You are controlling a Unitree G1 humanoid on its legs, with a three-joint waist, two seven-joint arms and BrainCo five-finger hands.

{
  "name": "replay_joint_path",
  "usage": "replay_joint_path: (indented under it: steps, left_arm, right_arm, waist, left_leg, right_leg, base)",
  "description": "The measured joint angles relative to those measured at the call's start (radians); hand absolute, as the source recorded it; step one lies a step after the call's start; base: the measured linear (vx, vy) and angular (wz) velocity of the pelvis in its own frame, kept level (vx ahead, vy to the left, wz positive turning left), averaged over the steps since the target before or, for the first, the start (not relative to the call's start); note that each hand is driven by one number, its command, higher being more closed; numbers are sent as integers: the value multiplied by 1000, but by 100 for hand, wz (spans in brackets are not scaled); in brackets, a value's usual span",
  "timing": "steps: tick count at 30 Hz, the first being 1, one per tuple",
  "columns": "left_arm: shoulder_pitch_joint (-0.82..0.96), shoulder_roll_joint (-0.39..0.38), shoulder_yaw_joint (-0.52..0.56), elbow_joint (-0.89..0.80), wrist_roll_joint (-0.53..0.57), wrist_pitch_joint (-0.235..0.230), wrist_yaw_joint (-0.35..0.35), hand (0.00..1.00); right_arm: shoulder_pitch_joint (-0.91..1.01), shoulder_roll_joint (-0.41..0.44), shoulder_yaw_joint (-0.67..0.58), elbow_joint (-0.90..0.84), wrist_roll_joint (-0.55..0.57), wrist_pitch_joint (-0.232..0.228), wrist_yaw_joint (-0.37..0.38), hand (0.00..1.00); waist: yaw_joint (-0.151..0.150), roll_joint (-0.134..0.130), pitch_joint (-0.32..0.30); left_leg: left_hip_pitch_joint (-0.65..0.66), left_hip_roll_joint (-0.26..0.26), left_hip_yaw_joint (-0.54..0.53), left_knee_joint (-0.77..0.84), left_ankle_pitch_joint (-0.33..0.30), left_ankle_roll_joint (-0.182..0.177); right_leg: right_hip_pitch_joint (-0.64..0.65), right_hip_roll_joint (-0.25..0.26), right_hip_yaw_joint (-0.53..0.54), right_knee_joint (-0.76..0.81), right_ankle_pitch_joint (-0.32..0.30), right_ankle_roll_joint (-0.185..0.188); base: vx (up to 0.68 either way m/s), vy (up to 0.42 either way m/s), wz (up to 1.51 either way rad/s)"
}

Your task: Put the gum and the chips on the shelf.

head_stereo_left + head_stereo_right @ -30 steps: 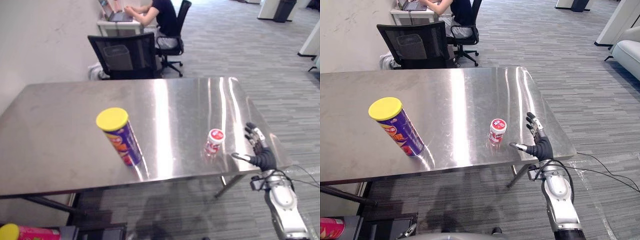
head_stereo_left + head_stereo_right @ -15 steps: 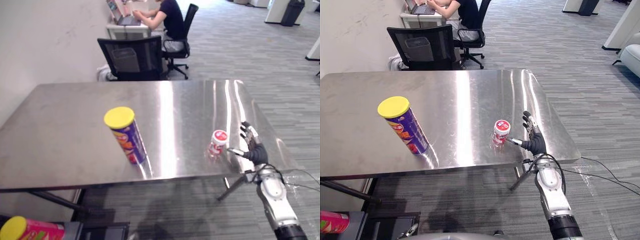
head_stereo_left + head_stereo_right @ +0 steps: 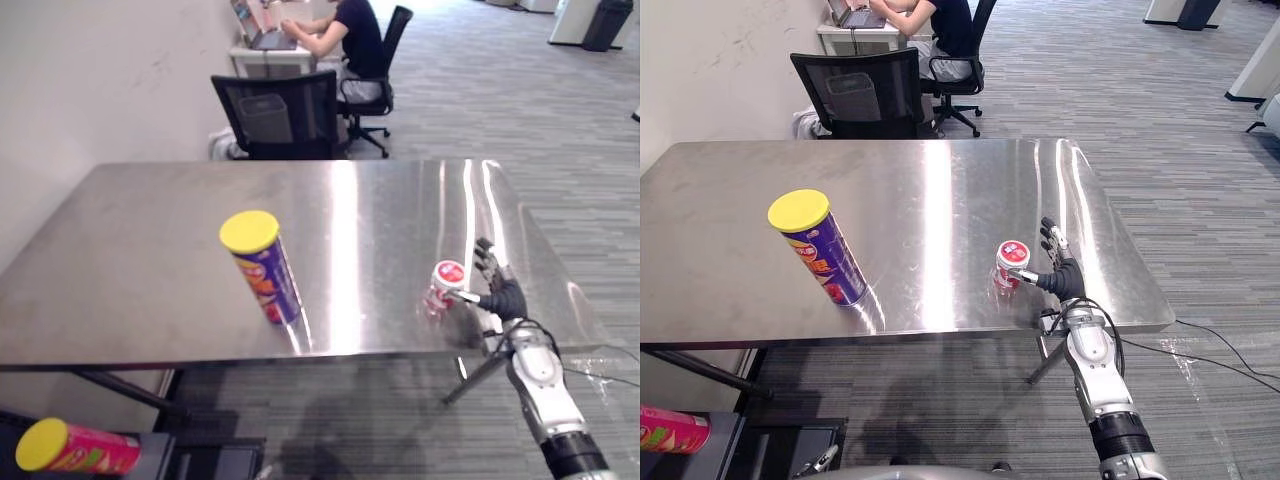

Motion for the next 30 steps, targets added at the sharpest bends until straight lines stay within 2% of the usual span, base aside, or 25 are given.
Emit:
replay_joint_path:
  steps: [9, 10, 15, 21, 30]
  left_arm:
    - [6, -2, 1, -19, 0, 5, 0, 0]
    - [6, -2, 1, -19, 0, 5, 0, 0]
    - [8, -10, 0, -19, 2, 4, 2, 0]
    - [7, -11, 0, -21, 2, 5, 3, 0]
    - [7, -11, -1, -21, 2, 5, 4, 0]
  right_arm:
    - [-16, 22, 48, 0, 0, 5, 40, 0]
    - [-16, 22, 53, 0, 0, 6, 39, 100]
    - [-16, 43, 73, 4, -1, 8, 31, 100]
    - [-21, 83, 78, 47, 0, 31, 0, 100]
    - [-60, 109, 72, 113, 1, 13, -39, 100]
  waist:
    - [3, 2, 1]
    - [3, 2, 1]
    - [1, 8, 5]
    - [3, 9, 10]
    - [4, 8, 10]
  left_leg:
    - [0, 0, -2, 0, 0, 0]
    - [0, 0, -2, 0, 0, 0]
    - [2, 0, -2, 0, 0, 0]
    - [14, 0, -3, 0, 0, 0]
    - [15, -5, -5, -1, 2, 1]
  right_leg:
    - [1, -1, -2, 0, 0, 0]
    - [1, -1, -2, 0, 0, 0]
    - [2, -1, -2, 0, 0, 0]
    - [15, -1, -9, 0, 0, 0]
    - [17, -7, -13, 1, -1, 0]
  base:
    - [0, 0, 0]
    - [0, 0, 0]
    - [0, 0, 0]
    - [0, 0, 0]
    - [0, 0, 0]
